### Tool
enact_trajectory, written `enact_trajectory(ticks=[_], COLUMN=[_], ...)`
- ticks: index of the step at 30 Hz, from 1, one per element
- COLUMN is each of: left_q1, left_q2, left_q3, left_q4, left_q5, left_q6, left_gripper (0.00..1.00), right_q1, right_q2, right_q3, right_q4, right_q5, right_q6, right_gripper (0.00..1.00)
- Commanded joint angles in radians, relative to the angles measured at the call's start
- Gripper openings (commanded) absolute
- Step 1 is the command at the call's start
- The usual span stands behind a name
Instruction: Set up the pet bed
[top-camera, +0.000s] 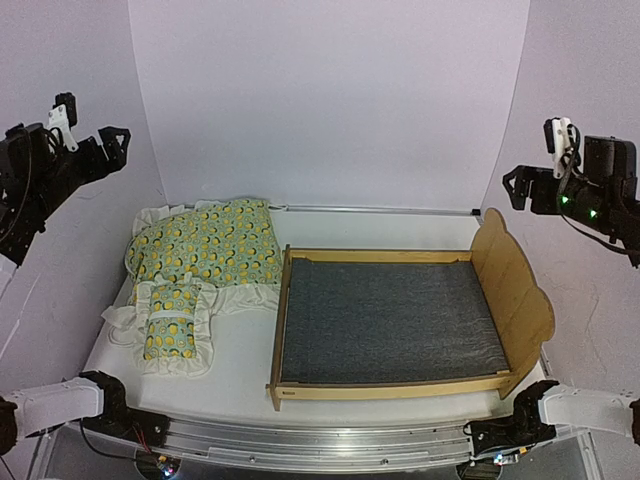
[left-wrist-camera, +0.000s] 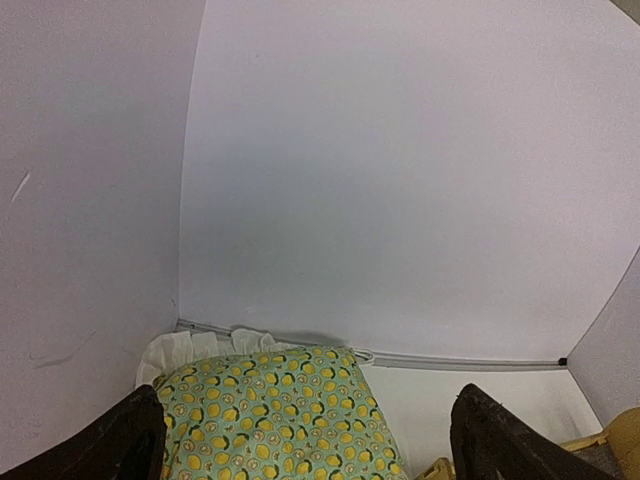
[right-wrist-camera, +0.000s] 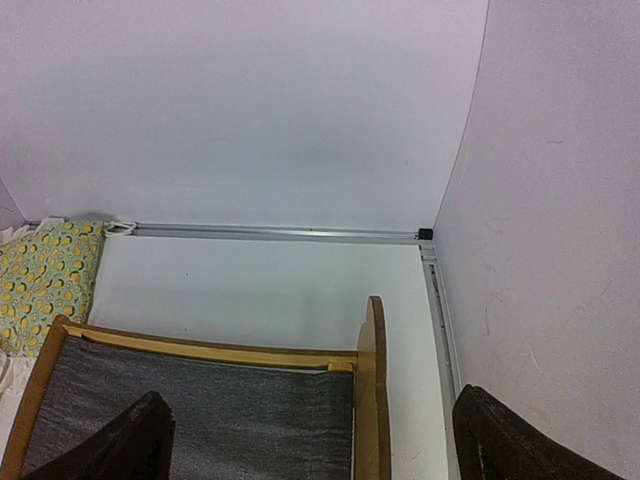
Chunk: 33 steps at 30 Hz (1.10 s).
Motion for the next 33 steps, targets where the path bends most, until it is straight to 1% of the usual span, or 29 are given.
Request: enact_trajectory(ticks=[1,5,9,11,13,16,19,22,25,28,31,33], left_q1=[0.09,0.164,0.207,0.204,0.175,0.109,0.034,-0.038,-0.097,-0.142,-0.157,-0.162], left_q2=[-0.001,0.014,0.054,0.084,0.123,0.196,0.283,0.38,0.502,0.637,0.778,0.884], left_q3=[-0.04,-0.094,-0.138,-0.159,-0.176,-0.195,-0.203,-0.193,-0.154,-0.093,-0.01,0.078], left_q4=[0.015,0.018,0.021,0.023,0.021,0.023,0.025,0.026,0.027,0.02,0.017,-0.018], left_q5=[0.152,0.275,0.409,0.462,0.492,0.511,0.499,0.471,0.464,0.449,0.434,0.414], left_q6=[-0.079,-0.133,-0.185,-0.207,-0.222,-0.249,-0.276,-0.302,-0.311,-0.308,-0.304,-0.301], left_gripper=[0.99,0.99,0.99,0.99,0.99,0.99,0.99,0.99,0.99,0.98,0.97,0.97], right_q1=[-0.04,-0.072,-0.094,-0.079,-0.016,0.127,0.252,0.347,0.386,0.399,0.374,0.355], right_q2=[-0.001,0.024,0.074,0.107,0.151,0.247,0.358,0.464,0.516,0.527,0.505,0.485], right_q3=[0.017,0.021,0.023,0.02,0.022,0.041,0.051,0.046,0.007,-0.052,-0.123,-0.163], right_q4=[-0.016,-0.034,-0.039,-0.03,-0.018,-0.015,-0.013,-0.034,-0.078,-0.123,-0.138,-0.143], right_q5=[-0.071,-0.155,-0.283,-0.326,-0.336,-0.297,-0.291,-0.225,-0.094,0.042,0.081,0.116], right_q6=[0.034,0.036,0.05,0.066,0.078,0.095,0.123,0.149,0.177,0.214,0.259,0.28], right_gripper=[0.98,0.98,0.98,0.98,0.98,0.98,0.98,0.98,0.98,0.98,0.98,0.98])
